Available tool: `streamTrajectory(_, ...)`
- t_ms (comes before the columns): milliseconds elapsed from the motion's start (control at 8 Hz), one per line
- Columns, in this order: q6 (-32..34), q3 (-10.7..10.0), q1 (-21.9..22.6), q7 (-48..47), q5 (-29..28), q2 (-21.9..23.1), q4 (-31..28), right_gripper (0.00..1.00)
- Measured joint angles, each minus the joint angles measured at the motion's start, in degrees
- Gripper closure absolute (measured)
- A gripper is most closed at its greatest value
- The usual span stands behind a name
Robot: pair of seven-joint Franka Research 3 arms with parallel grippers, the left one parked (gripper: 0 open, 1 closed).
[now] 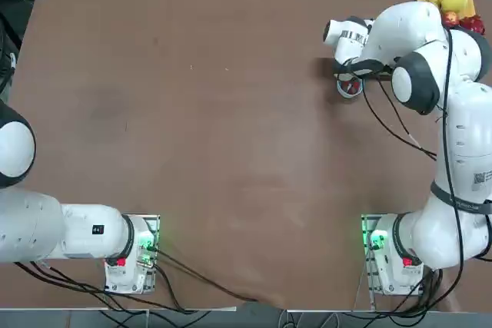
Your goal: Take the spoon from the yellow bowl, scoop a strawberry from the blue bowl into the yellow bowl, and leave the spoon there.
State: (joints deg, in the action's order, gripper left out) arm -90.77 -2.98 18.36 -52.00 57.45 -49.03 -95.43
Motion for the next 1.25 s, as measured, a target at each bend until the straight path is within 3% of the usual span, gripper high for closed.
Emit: streamTrajectory(1250, 0.2, 0.0, 0.4, 0.0, 0.0, 0.0, 0.3, 0.58)
